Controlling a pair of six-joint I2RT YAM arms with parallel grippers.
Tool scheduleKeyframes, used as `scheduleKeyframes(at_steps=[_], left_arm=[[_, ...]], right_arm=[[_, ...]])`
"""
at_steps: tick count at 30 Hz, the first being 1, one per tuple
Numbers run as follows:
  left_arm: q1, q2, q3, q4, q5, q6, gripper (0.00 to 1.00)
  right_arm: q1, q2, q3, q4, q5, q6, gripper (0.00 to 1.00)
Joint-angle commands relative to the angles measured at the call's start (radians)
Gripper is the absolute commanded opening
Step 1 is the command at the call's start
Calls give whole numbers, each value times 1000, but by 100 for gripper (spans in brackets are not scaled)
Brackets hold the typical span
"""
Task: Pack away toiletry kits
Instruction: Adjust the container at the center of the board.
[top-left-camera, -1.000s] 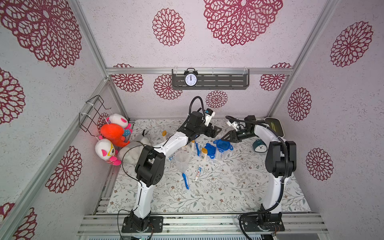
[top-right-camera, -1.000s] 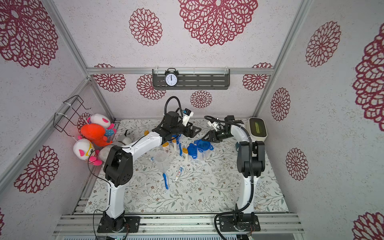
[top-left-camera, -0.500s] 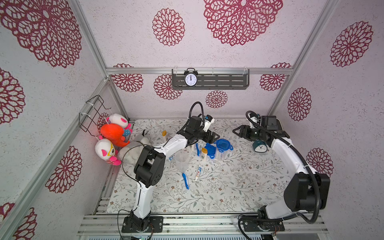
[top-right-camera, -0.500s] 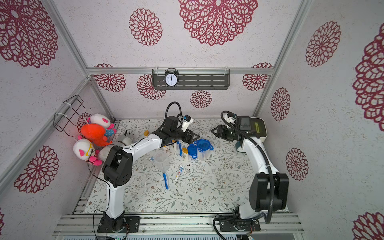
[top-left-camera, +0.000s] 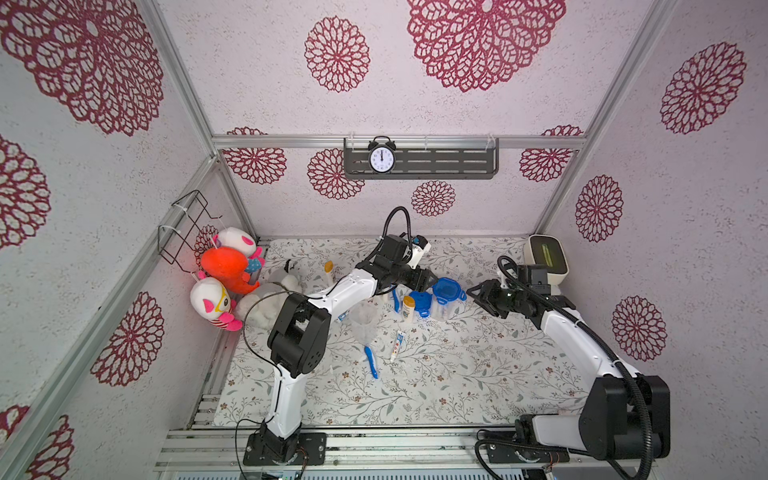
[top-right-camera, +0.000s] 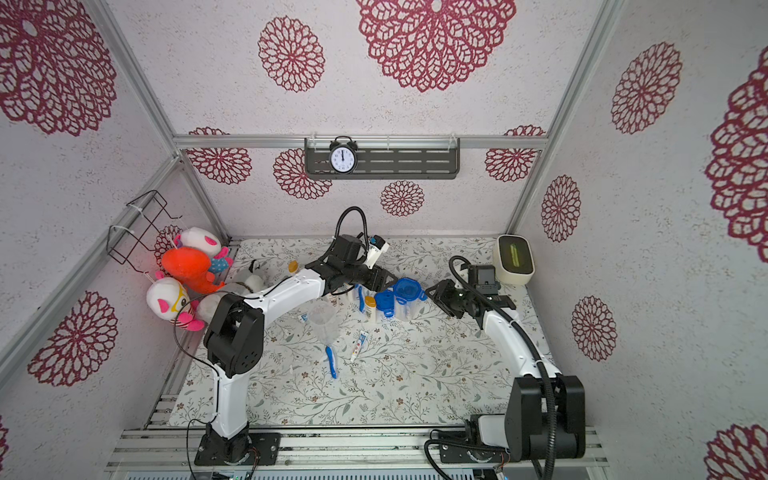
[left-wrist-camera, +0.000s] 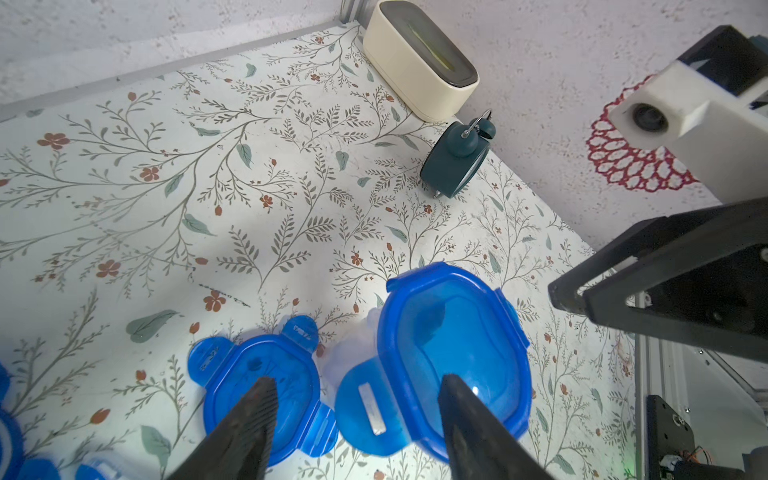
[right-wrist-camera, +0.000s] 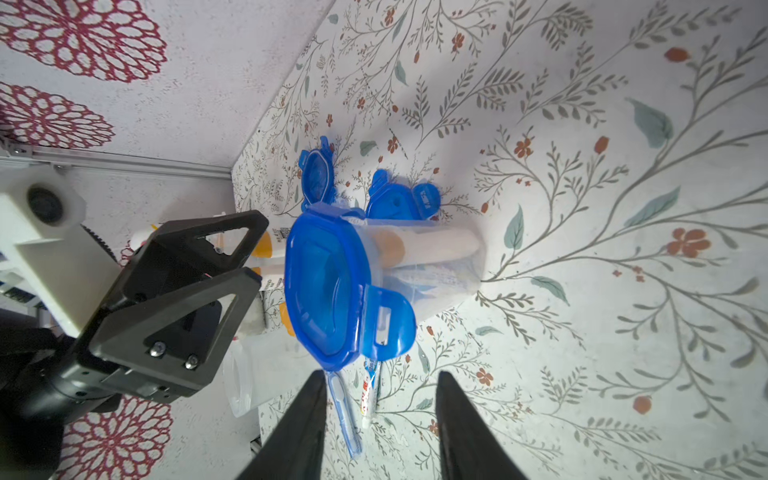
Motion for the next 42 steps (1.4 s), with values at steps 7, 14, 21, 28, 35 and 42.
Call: scheduleKeyframes(at_steps=[7, 14, 21, 28, 35, 42], left_arm=[[-14, 8, 46, -15, -32, -26, 58], [-15, 26, 54, -18, -31, -26, 55], [-20, 22, 50, -18, -25, -25, 54], [-21, 21, 50, -19, -20, -20, 54], [-21, 25, 48, -15, 12, -6, 54], [-17, 23, 37, 7, 76, -5, 53]], right_arm=[[10, 64, -22, 176, -53, 113, 56], [31, 84, -26, 193, -53, 128, 55], [38, 103, -23, 231, -59, 147, 43], [38, 157, 58, 142, -67, 35, 33], [38, 234, 196, -11, -80, -146, 27], [35, 310, 347, -153, -39, -273, 29]])
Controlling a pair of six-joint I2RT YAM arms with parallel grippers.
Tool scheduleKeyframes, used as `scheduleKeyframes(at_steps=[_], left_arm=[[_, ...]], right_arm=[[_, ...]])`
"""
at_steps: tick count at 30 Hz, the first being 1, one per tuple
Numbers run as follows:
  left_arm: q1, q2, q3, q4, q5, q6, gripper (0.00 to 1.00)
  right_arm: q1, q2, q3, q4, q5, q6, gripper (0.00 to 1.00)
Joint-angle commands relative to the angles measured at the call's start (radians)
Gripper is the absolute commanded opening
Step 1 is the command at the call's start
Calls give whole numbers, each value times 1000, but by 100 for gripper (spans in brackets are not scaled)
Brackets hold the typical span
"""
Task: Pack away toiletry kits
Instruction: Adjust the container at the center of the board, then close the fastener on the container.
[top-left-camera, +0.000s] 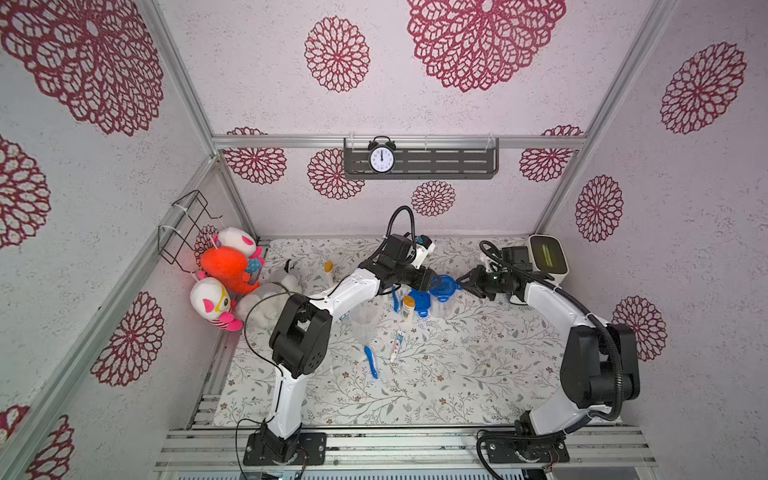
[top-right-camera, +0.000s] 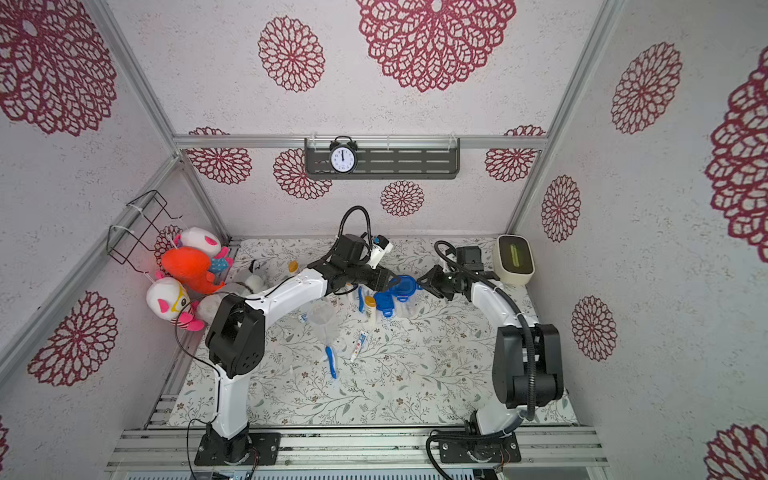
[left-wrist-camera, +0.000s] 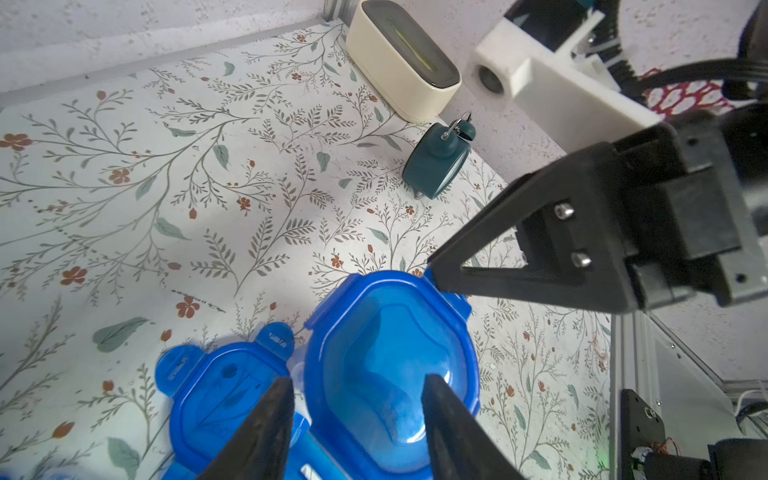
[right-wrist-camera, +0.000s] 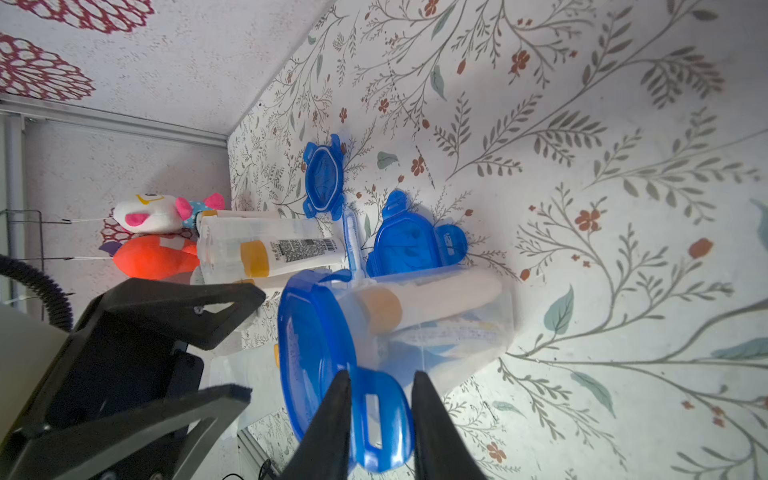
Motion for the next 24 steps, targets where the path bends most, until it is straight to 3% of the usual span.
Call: scheduleKeyframes(at_steps=[1, 3, 7, 8, 9, 17, 24], left_arm=[[-1, 19, 8, 29, 47, 14, 53], [1, 19, 9, 29, 50, 14, 53], [11, 11, 7, 41, 14, -16, 51], [18, 4, 4, 50, 9, -29, 51], [26, -8, -2, 64, 2, -42, 51], [74, -162, -111, 119, -42, -19, 60], [92, -254, -188, 117, -62, 13, 70]], right_arm=[[2, 11, 95, -111, 26, -117, 30], [1, 23, 139, -155, 64, -144, 41], [0, -6, 188, -207, 184, -189, 74], [2, -30, 188, -211, 230, -195, 94], [8, -54, 189, -221, 281, -200, 99], [146, -92, 295, -447, 607, -218, 99], [255, 54, 483, -618, 670, -252, 99]])
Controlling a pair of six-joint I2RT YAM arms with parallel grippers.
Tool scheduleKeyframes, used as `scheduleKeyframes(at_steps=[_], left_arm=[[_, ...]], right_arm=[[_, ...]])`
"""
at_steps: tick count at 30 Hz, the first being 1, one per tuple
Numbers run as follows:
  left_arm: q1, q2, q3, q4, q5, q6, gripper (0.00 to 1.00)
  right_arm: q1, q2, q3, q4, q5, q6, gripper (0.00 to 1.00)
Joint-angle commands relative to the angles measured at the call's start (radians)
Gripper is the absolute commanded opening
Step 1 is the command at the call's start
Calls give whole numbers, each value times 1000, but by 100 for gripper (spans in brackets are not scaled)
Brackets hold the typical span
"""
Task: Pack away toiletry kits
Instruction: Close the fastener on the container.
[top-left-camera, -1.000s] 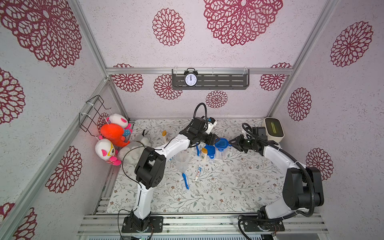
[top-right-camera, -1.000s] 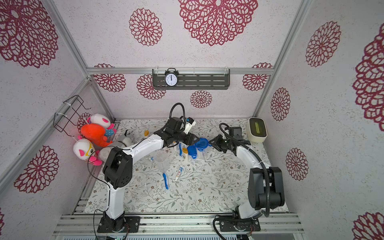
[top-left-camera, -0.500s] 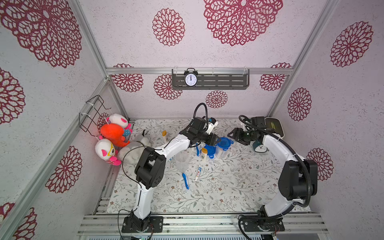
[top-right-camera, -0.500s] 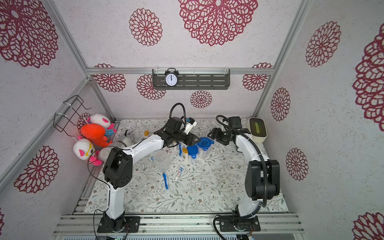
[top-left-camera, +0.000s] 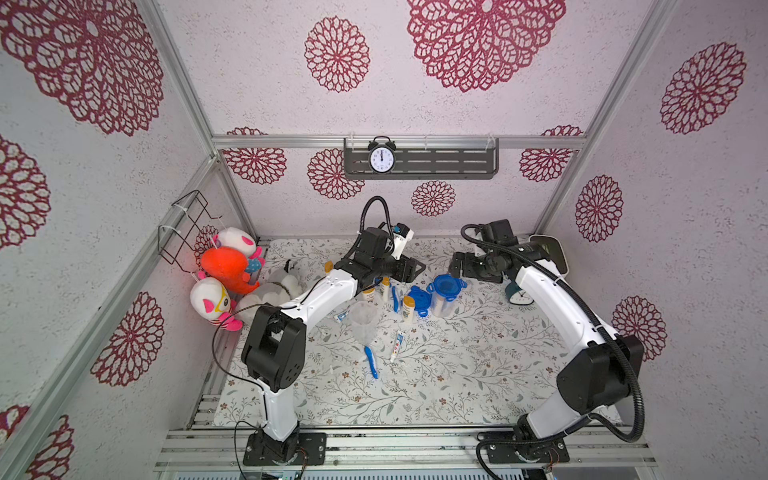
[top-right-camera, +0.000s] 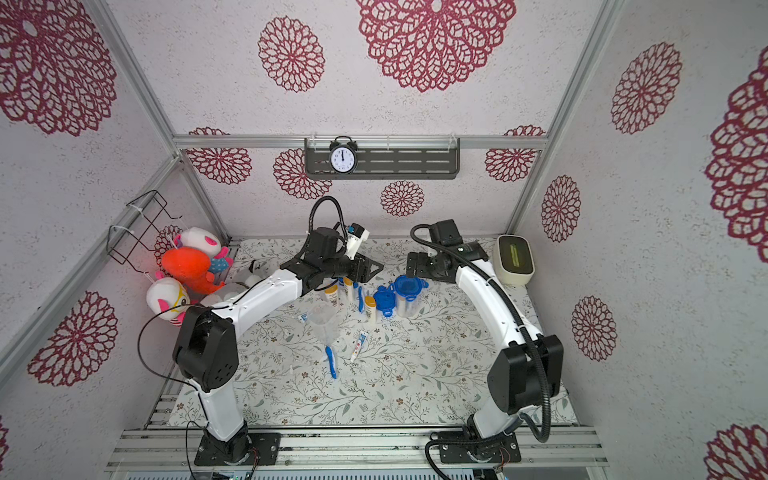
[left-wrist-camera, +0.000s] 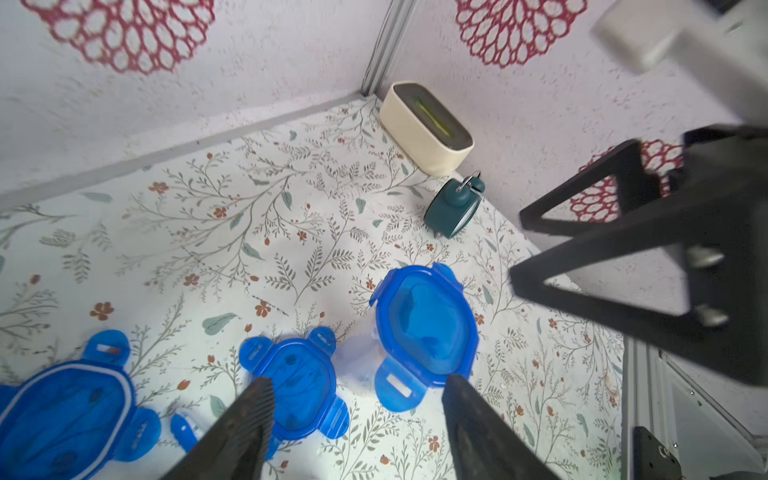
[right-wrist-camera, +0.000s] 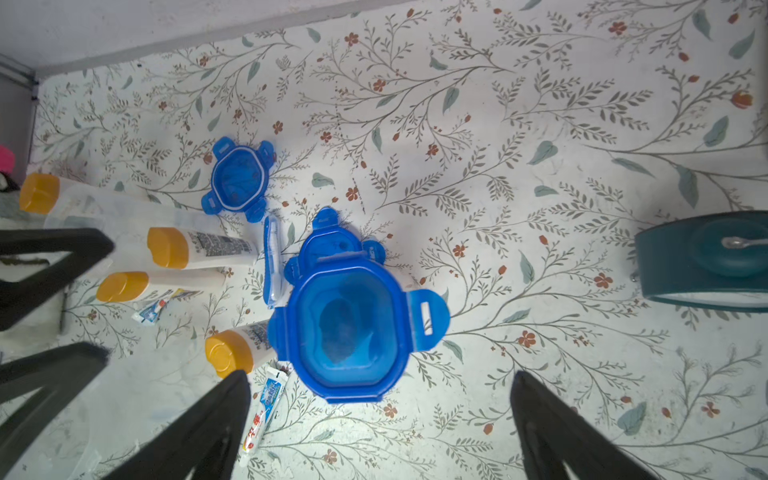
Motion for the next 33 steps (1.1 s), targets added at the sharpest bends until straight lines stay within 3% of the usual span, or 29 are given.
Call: scheduleKeyframes(at_steps=[1, 10, 20, 33], left_arm=[[4, -42, -30, 23, -21, 23, 71], [15, -69, -71, 18, -35, 37, 81], [19, -99, -91, 2, -40, 55, 92], [20, -115, -119, 18, -38, 54, 94]], right_arm=[[26, 69, 96, -150, 89, -31, 99], [54, 239, 282, -270, 66, -31, 99], [67, 277, 306, -286, 29, -6, 99], [86, 313, 314, -281, 58, -15, 99]])
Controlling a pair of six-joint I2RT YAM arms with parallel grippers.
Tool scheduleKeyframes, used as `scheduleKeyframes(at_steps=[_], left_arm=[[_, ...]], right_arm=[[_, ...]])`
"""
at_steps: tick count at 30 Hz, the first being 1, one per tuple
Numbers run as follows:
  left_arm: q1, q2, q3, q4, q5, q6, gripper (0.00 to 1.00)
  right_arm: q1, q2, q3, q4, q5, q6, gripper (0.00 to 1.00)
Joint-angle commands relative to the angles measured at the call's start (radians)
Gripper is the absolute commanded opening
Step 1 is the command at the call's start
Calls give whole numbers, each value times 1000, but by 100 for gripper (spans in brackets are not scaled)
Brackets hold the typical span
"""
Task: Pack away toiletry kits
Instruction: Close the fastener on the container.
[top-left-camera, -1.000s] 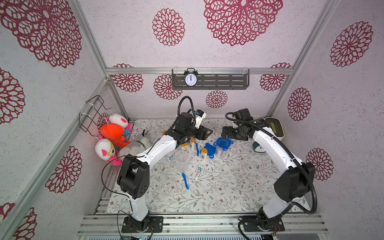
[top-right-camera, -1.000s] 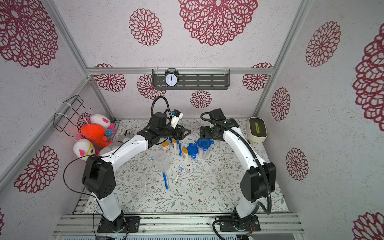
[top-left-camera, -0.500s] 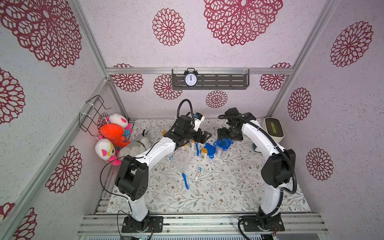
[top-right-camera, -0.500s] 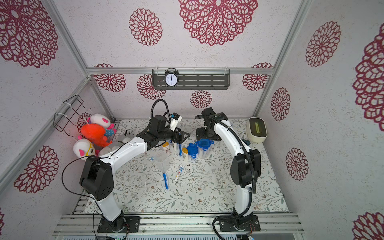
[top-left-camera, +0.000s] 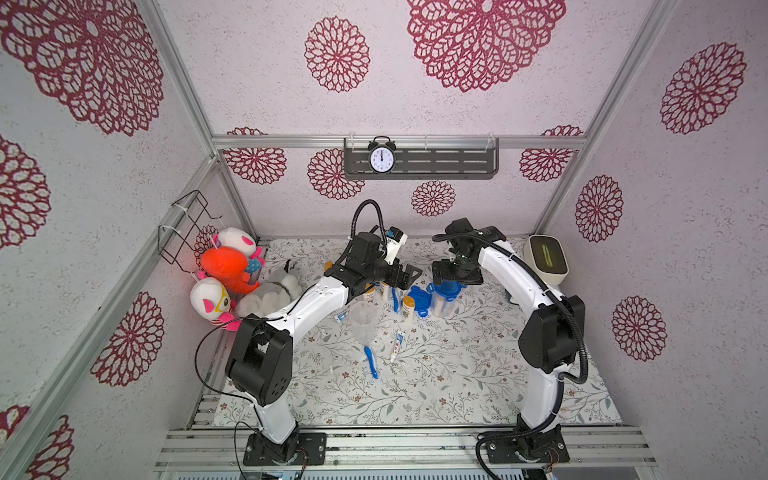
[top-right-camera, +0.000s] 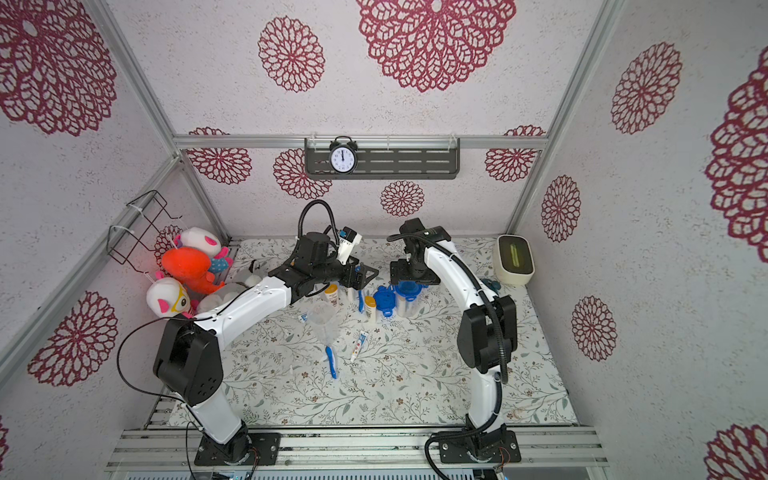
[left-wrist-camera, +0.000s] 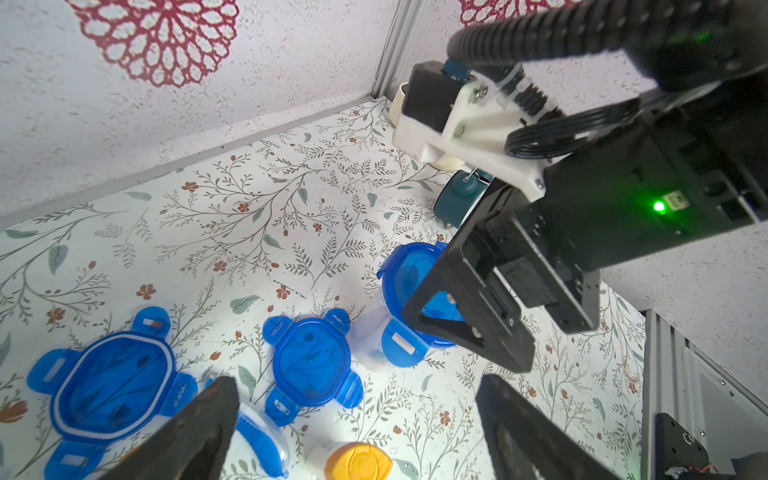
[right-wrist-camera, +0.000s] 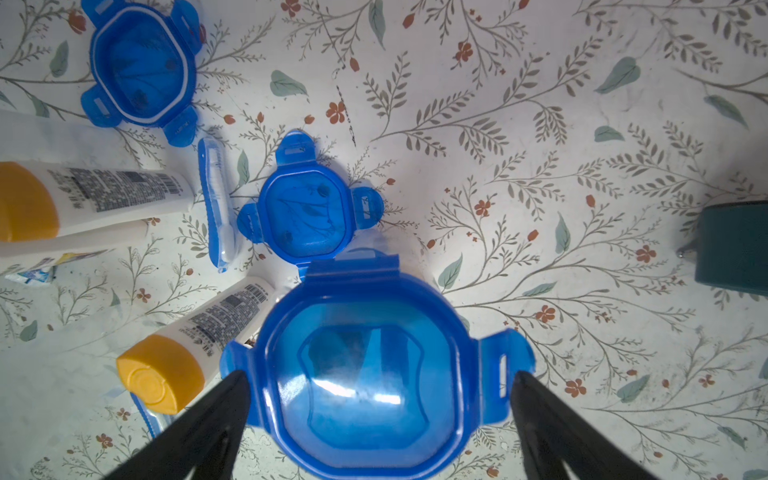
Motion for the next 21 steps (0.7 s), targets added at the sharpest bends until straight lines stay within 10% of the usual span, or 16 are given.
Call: scheduleKeyframes(at_steps=[1, 21], left_arm=[[8, -23, -5, 14, 1, 3, 94], [22, -15, -8, 31, 8, -12, 95]], right_arm=[[11, 1, 39, -19, 23, 3, 99], [19, 42, -17, 22, 49, 18, 95]])
